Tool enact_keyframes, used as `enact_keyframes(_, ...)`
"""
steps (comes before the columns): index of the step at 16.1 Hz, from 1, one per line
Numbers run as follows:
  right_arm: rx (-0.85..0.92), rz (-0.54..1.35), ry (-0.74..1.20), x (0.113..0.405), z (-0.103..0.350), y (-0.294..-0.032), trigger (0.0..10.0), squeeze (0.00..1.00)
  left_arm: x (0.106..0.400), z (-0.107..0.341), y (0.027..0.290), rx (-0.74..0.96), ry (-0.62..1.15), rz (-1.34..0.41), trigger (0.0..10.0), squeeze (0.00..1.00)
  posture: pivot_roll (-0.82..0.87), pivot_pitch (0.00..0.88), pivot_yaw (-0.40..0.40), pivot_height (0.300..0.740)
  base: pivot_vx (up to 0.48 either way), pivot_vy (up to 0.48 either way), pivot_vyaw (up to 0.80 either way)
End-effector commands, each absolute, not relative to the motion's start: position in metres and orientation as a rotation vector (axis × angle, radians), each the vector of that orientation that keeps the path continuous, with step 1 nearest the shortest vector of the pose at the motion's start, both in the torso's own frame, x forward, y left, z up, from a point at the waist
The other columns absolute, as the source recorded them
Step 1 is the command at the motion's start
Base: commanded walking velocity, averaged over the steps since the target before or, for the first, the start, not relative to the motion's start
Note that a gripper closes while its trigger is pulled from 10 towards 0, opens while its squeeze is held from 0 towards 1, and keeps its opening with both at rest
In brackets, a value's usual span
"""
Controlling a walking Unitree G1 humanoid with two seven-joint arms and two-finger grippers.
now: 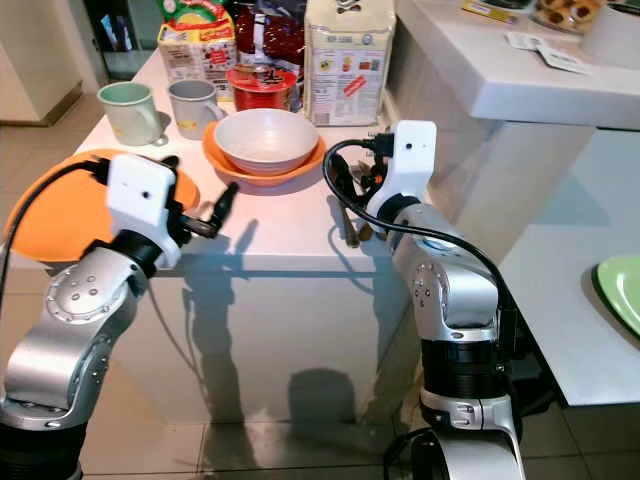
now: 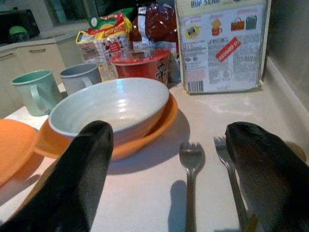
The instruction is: Setting the table
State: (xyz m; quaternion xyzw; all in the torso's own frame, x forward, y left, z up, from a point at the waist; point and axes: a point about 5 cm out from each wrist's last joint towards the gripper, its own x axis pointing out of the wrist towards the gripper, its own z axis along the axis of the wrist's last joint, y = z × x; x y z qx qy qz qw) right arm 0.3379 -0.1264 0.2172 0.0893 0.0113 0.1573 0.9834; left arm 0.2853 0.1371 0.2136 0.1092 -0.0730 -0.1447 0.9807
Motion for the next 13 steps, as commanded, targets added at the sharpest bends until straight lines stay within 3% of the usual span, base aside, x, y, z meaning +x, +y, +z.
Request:
enact_keyframes(1,0.178,0.311,0.015,0.337,0.219,-0.125,10.0,0.85,0.284,0.225,0.140,0.231,-0.194,-0.268,10.0,0.00,0.09,0.000,-0.070,0.740,0.270,0.000,0.80)
enact_keyframes(2,0.167,0.315,0.007,0.338,0.221,-0.123,10.0,0.29,0.283,0.227,0.142,0.238,-0.199,-0.266,10.0,0.00,0.09,0.000,-0.071,0.740,0.322,0.000,0.80)
enact_keyframes(3,0.164,0.317,0.003,0.338,0.222,-0.123,10.0,0.29,0.282,0.228,0.142,0.240,-0.200,-0.266,10.0,0.00,0.09,0.000,-0.071,0.740,0.322,0.000,0.80)
enact_keyframes(4,0.172,0.312,-0.005,0.339,0.224,-0.123,10.0,0.00,0.282,0.229,0.143,0.242,-0.201,-0.266,10.0,0.00,0.09,0.000,-0.071,0.740,0.356,0.000,0.80)
enact_keyframes(10,0.181,0.215,-0.070,0.341,0.240,-0.144,10.0,0.00,0.281,0.227,0.137,0.247,-0.191,-0.305,10.0,0.00,0.08,0.000,-0.065,0.740,0.418,0.000,0.00)
enact_keyframes(13,0.127,0.195,-0.055,0.340,0.245,-0.153,10.0,0.00,0.279,0.223,0.135,0.263,-0.174,-0.316,10.0,0.00,0.09,0.000,-0.074,0.740,0.000,0.000,0.00)
